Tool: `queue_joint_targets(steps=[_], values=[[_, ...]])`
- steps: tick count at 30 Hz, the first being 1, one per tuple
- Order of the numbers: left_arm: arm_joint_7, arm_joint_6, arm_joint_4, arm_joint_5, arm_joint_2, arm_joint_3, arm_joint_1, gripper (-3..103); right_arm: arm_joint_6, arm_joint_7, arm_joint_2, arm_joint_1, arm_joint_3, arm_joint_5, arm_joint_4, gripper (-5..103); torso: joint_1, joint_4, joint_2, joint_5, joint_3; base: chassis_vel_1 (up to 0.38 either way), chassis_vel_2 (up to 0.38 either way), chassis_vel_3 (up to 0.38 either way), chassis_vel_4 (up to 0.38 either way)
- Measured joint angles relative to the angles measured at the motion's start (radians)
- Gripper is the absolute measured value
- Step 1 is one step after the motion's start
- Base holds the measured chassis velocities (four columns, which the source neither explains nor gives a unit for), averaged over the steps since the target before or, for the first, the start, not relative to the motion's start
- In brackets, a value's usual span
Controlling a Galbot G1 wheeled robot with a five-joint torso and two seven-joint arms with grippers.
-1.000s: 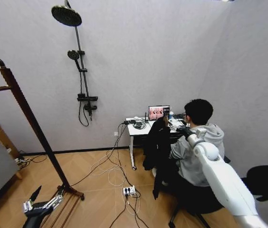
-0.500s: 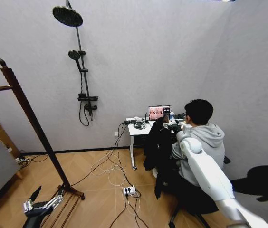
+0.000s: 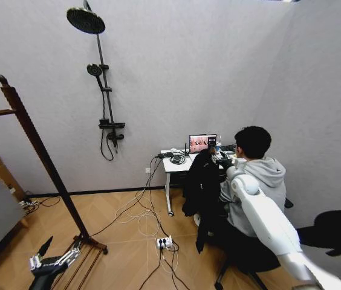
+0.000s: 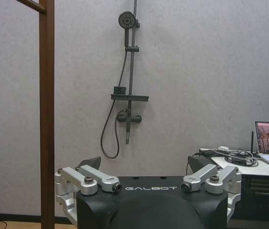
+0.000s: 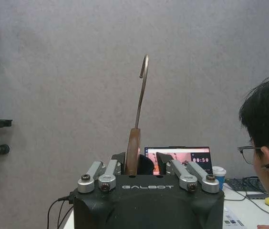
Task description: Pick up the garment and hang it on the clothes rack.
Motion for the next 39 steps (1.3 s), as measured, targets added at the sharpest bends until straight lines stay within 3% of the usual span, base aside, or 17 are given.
queue_joint_targets(steps=[7, 17, 29, 39], values=[[0.000, 0.000, 0.000, 0.000, 0.000, 0.000, 0.000, 100, 0.002, -0.016, -0.014, -0.014, 0.008, -0.003, 0.015, 10, 0.000, 0.0001, 0.000, 0.0000, 0.000, 0.000, 0.000, 0.000, 0.000], [0.000, 0.000, 0.000, 0.000, 0.000, 0.000, 0.000, 100, 0.004, -0.024, -0.030, -0.055, 0.029, 0.001, 0.063, 9, 0.000, 0.0001, 0.000, -0.0001, 0.000, 0.000, 0.000, 0.000, 0.000], [0.000, 0.000, 0.000, 0.000, 0.000, 0.000, 0.000, 100, -0.074, 0.000, -0.050, -0.210, 0.055, 0.098, 0.425, 9, 0.000, 0.0002, 0.000, -0.0001, 0.000, 0.013, 0.011, 0.009, 0.011], [0.000, 0.000, 0.000, 0.000, 0.000, 0.000, 0.000, 100, -0.093, -0.067, -0.054, -0.246, 0.044, 0.131, 0.530, 9, 0.000, 0.0000, 0.000, -0.0001, 0.000, 0.078, 0.072, 0.078, 0.071]])
